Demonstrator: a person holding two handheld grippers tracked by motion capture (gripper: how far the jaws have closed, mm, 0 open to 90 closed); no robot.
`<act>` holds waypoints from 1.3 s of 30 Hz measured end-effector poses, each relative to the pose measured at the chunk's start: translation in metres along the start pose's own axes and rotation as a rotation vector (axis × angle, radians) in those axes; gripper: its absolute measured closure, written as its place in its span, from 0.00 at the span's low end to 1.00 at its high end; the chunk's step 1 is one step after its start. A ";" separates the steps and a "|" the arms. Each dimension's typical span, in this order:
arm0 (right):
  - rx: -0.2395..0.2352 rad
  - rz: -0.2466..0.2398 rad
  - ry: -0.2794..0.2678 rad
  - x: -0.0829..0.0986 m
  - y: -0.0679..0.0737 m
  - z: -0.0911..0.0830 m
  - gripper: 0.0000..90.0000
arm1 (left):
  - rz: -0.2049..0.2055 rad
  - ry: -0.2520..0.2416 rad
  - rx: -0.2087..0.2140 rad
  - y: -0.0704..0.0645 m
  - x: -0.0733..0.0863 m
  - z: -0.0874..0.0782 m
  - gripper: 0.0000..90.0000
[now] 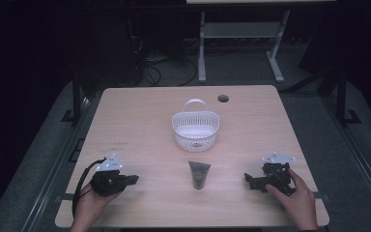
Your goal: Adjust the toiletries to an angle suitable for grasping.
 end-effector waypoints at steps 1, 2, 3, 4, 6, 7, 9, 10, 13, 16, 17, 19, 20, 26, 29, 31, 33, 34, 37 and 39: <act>0.000 0.000 0.000 0.000 0.000 0.000 0.00 | 0.006 0.005 0.002 -0.001 -0.001 0.000 0.99; 0.000 0.000 0.000 0.000 0.000 0.000 0.00 | 0.008 0.010 0.008 -0.001 -0.003 0.000 1.00; 0.000 0.000 0.000 0.000 0.000 0.000 0.00 | 0.010 0.012 0.010 -0.003 -0.004 0.000 1.00; 0.000 0.000 0.000 0.000 0.000 0.000 0.00 | 0.017 0.015 0.014 -0.003 -0.006 0.000 1.00; 0.000 0.000 0.000 0.000 0.000 0.000 0.00 | 0.023 0.017 0.024 -0.006 -0.010 0.000 1.00; 0.000 0.000 0.000 0.000 0.000 0.000 0.00 | 0.022 0.016 0.029 -0.008 -0.012 0.000 1.00; 0.000 0.000 0.000 0.000 0.000 0.000 0.00 | 0.030 0.015 0.039 -0.011 -0.016 0.000 1.00; 0.000 0.000 0.000 0.000 0.000 0.000 0.00 | 0.035 0.011 0.044 -0.012 -0.019 0.000 1.00; 0.000 0.000 0.000 0.000 0.000 0.000 0.00 | 0.045 0.007 0.054 -0.016 -0.026 0.001 1.00; 0.000 0.000 0.000 0.000 0.000 0.000 0.00 | 0.061 0.006 0.064 -0.019 -0.033 0.002 1.00; 0.000 0.000 0.000 0.000 0.000 0.000 0.00 | 0.066 0.006 0.068 -0.020 -0.035 0.002 1.00; 0.000 0.000 0.000 0.000 0.000 0.000 0.00 | 0.074 0.004 0.072 -0.023 -0.040 0.003 1.00; 0.000 0.000 0.000 0.000 0.000 0.000 0.00 | 0.082 0.005 0.075 -0.024 -0.042 0.004 1.00; 0.001 -0.001 0.000 0.000 0.000 0.000 0.00 | 0.102 -0.006 0.090 -0.031 -0.054 0.004 1.00; 0.001 -0.001 -0.002 0.000 0.000 0.000 0.00 | 0.111 -0.014 0.099 -0.035 -0.060 0.003 1.00; 0.001 0.000 -0.001 0.000 0.000 0.000 0.00 | 0.116 -0.021 0.104 -0.037 -0.064 0.003 1.00; 0.001 0.002 -0.001 0.000 0.000 0.000 0.00 | 0.121 -0.025 0.109 -0.039 -0.067 0.003 1.00; 0.001 0.002 -0.001 0.000 0.000 0.000 0.00 | 0.125 -0.026 0.112 -0.040 -0.069 0.003 1.00; 0.001 0.001 -0.001 0.000 0.000 0.000 0.00 | 0.133 -0.029 0.123 -0.043 -0.073 0.004 1.00; 0.001 -0.001 -0.001 0.000 0.000 0.000 0.00 | 0.136 -0.032 0.131 -0.046 -0.076 0.005 1.00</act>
Point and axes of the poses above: each handheld gripper's, and its own axes: z roughly forward along the jaws, x roughly out of its underside, y roughly to its left, the point moved 3 cm from there along z, roughly forward along the jaws, and after that the axes turned 7 degrees about -y, right-handed, at the moved point
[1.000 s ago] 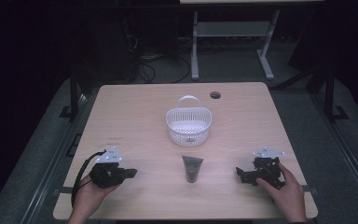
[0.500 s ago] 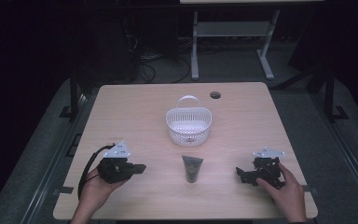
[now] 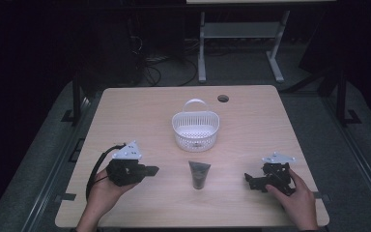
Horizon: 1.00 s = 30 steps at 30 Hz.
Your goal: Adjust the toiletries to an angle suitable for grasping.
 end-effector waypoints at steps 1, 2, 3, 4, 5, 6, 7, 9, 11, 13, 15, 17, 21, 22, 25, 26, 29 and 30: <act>0.000 0.000 0.000 0.000 0.000 0.000 0.00 | 0.008 -0.001 0.007 -0.001 -0.003 0.001 1.00; 0.000 0.000 0.000 0.000 0.000 0.000 0.00 | 0.008 -0.001 0.007 -0.001 -0.003 0.001 1.00; 0.000 0.000 0.000 0.000 0.000 0.000 0.00 | 0.009 -0.002 0.010 -0.002 -0.005 0.002 1.00; 0.000 0.000 0.000 0.000 0.000 0.000 0.00 | 0.010 0.001 0.016 -0.003 -0.006 0.002 1.00; 0.000 0.000 0.000 0.000 0.000 0.000 0.00 | 0.013 0.000 0.018 -0.003 -0.008 0.003 1.00; 0.000 0.000 0.000 0.000 0.000 0.000 0.00 | 0.014 -0.002 0.022 -0.004 -0.009 0.004 1.00; 0.000 0.000 0.000 0.000 0.000 0.000 0.00 | 0.018 -0.001 0.025 -0.005 -0.011 0.004 1.00; 0.000 0.000 0.000 0.000 0.000 0.000 0.00 | 0.022 -0.004 0.029 -0.006 -0.014 0.006 1.00; 0.000 0.000 0.000 0.000 0.000 0.000 0.00 | 0.031 -0.004 0.039 -0.009 -0.018 0.008 1.00; 0.000 0.000 0.000 0.000 0.000 0.000 0.00 | 0.034 -0.007 0.042 -0.009 -0.019 0.009 1.00; 0.000 0.000 0.000 0.000 0.000 0.000 0.00 | 0.037 -0.011 0.046 -0.011 -0.022 0.011 1.00; 0.000 0.000 0.000 0.000 0.000 0.000 0.00 | 0.044 -0.012 0.052 -0.012 -0.026 0.013 1.00; 0.000 0.000 0.000 0.000 0.000 0.000 0.00 | 0.057 -0.022 0.064 -0.015 -0.033 0.017 1.00; 0.000 0.000 0.000 0.000 0.000 0.000 0.00 | 0.061 -0.021 0.068 -0.016 -0.036 0.019 1.00; 0.000 0.000 0.000 0.000 0.000 0.000 0.00 | 0.067 -0.024 0.074 -0.018 -0.039 0.022 1.00; 0.000 0.000 0.000 0.000 0.000 0.000 0.00 | 0.072 -0.023 0.077 -0.018 -0.040 0.023 1.00; 0.000 0.000 0.000 0.000 0.000 0.000 0.00 | 0.081 -0.026 0.086 -0.020 -0.044 0.026 1.00; 0.000 0.000 0.000 0.000 0.000 0.000 0.00 | 0.078 -0.028 0.085 -0.021 -0.045 0.028 1.00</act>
Point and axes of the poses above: each handheld gripper's, and its own axes: z roughly forward along the jaws, x roughly out of its underside, y roughly to its left, the point moved 3 cm from there along z, roughly forward along the jaws, and after that the axes turned 7 degrees about -y, right-handed, at the moved point
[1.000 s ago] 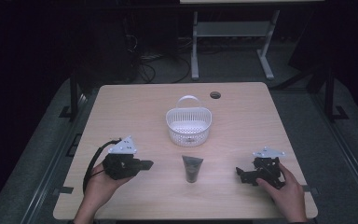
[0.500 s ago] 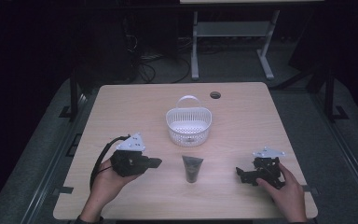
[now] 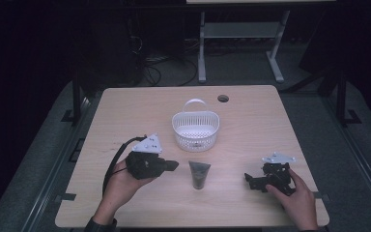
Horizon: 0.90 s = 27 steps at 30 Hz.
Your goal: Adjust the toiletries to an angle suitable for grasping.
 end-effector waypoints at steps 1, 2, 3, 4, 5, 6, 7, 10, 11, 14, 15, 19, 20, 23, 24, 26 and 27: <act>0.000 0.000 0.000 0.000 0.000 0.000 0.00 | 0.005 -0.001 0.007 -0.001 -0.002 0.003 1.00; 0.000 0.000 0.000 0.000 0.000 0.000 0.00 | 0.006 0.000 0.009 -0.001 -0.002 0.004 1.00; 0.000 0.000 0.000 0.000 0.000 0.000 0.00 | 0.006 0.000 0.009 -0.001 -0.002 0.004 1.00; 0.000 0.000 0.000 0.000 0.000 0.000 0.00 | 0.004 0.000 0.013 -0.001 -0.003 0.006 1.00; 0.000 0.000 0.000 0.000 0.000 0.000 0.00 | 0.008 0.003 0.014 -0.001 -0.003 0.007 1.00; 0.000 0.000 0.000 0.000 0.000 0.000 0.00 | 0.006 0.000 0.017 -0.001 -0.004 0.009 1.00; 0.000 0.000 0.000 0.000 0.000 0.000 0.00 | 0.009 0.002 0.019 -0.001 -0.005 0.010 1.00; 0.000 0.000 0.000 0.000 0.000 0.000 0.00 | 0.010 0.002 0.023 -0.002 -0.007 0.013 1.00; 0.000 0.000 0.000 0.000 0.000 0.000 0.00 | 0.017 0.006 0.026 -0.002 -0.008 0.014 1.00; 0.000 0.000 0.000 0.000 0.000 0.000 0.00 | 0.014 0.004 0.029 -0.002 -0.009 0.017 1.00; 0.000 0.000 0.000 0.000 0.000 0.000 0.00 | 0.014 0.005 0.029 -0.002 -0.009 0.019 1.00; 0.000 0.000 0.000 0.000 0.000 0.000 0.00 | 0.013 0.011 0.033 -0.001 -0.010 0.023 1.00; 0.000 0.000 0.000 0.000 0.000 0.000 0.00 | 0.013 0.011 0.033 -0.001 -0.010 0.023 1.00; 0.000 0.001 0.000 0.000 0.000 0.000 0.00 | 0.011 0.017 0.029 0.001 -0.010 0.026 1.00; 0.000 0.001 0.000 0.000 0.000 0.000 0.00 | 0.010 0.017 0.029 0.001 -0.010 0.026 1.00; 0.000 0.001 0.000 0.000 0.000 0.000 0.00 | 0.011 0.020 0.028 0.002 -0.010 0.028 1.00; 0.000 0.001 0.000 0.000 0.000 0.000 0.00 | 0.010 0.026 0.023 0.002 -0.010 0.029 1.00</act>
Point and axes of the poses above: each handheld gripper's, and its own axes: z roughly forward along the jaws, x roughly out of its underside, y roughly to its left, the point moved 3 cm from there along z, roughly forward along the jaws, and after that the axes turned 7 degrees about -y, right-handed, at the moved point
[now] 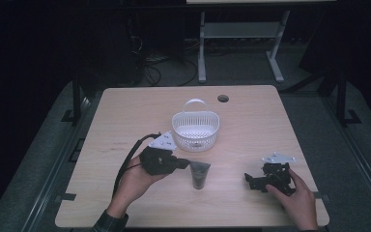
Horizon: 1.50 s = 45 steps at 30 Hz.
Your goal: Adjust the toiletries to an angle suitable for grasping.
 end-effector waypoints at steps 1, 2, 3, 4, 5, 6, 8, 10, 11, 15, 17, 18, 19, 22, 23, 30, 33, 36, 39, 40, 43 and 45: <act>0.000 0.000 0.000 0.000 0.000 0.000 0.00 | 0.000 0.000 0.000 0.000 0.000 0.000 1.00; 0.000 0.000 0.000 0.000 0.000 0.000 0.00 | 0.000 0.000 -0.002 0.001 0.000 0.001 1.00; 0.000 0.000 0.000 0.000 0.000 0.000 0.00 | 0.000 0.003 -0.003 0.001 0.000 0.001 1.00; 0.000 0.000 0.000 0.000 0.000 0.000 0.00 | 0.001 0.007 -0.004 0.002 0.000 0.003 1.00; 0.000 0.000 0.000 0.000 0.000 0.000 0.00 | 0.001 0.007 -0.004 0.002 0.000 0.003 1.00; 0.000 0.000 0.000 0.000 0.000 0.000 0.00 | 0.001 0.008 -0.006 0.003 0.000 0.003 1.00; 0.000 0.000 0.000 0.000 0.000 0.000 0.00 | 0.000 0.010 -0.004 0.003 -0.001 0.004 1.00; 0.000 0.000 0.000 0.000 0.000 0.000 0.00 | 0.002 0.013 -0.006 0.005 -0.001 0.005 1.00; 0.000 0.000 0.000 0.000 0.000 0.000 0.00 | 0.001 0.012 -0.008 0.005 -0.001 0.006 1.00; 0.000 0.001 0.000 0.000 0.000 0.000 0.00 | 0.000 0.013 -0.014 0.008 -0.003 0.007 1.00; -0.001 -0.001 0.000 0.000 0.000 0.000 0.00 | 0.001 0.014 -0.020 0.009 -0.004 0.007 1.00; 0.000 0.000 0.000 0.000 0.000 0.000 0.00 | -0.001 0.012 -0.024 0.010 -0.005 0.007 1.00; 0.000 0.000 0.000 0.000 0.000 0.000 0.00 | 0.003 0.016 -0.029 0.012 -0.006 0.008 1.00; 0.000 0.000 0.000 0.000 0.000 0.000 0.00 | 0.004 0.015 -0.034 0.014 -0.006 0.008 1.00; 0.000 0.000 0.000 0.000 0.000 0.000 0.00 | 0.003 0.013 -0.033 0.014 -0.007 0.009 1.00; 0.000 -0.001 0.000 0.000 0.000 0.000 0.00 | 0.004 0.013 -0.038 0.019 -0.010 0.013 1.00; 0.000 -0.001 0.000 0.000 0.000 0.000 0.00 | 0.003 0.013 -0.034 0.021 -0.011 0.015 1.00; -0.001 -0.001 0.000 0.000 0.000 0.000 0.00 | -0.003 0.010 -0.032 0.023 -0.011 0.018 1.00; 0.000 -0.001 0.001 0.000 0.000 0.000 0.00 | -0.008 0.009 -0.034 0.024 -0.011 0.019 1.00; -0.001 0.000 0.000 0.000 0.000 0.000 0.00 | -0.007 0.011 -0.034 0.024 -0.011 0.019 1.00; -0.001 0.000 0.000 0.000 0.000 0.000 0.00 | -0.004 0.010 -0.031 0.023 -0.011 0.018 1.00; 0.000 -0.001 0.000 0.000 0.000 0.000 0.00 | -0.003 0.010 -0.027 0.023 -0.010 0.015 1.00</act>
Point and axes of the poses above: each handheld gripper's, and its own axes: z roughly forward along the jaws, x roughly out of its underside, y roughly to its left, the point moved 3 cm from there along z, roughly forward along the jaws, and after that the axes turned 7 degrees about -y, right-handed, at the moved point
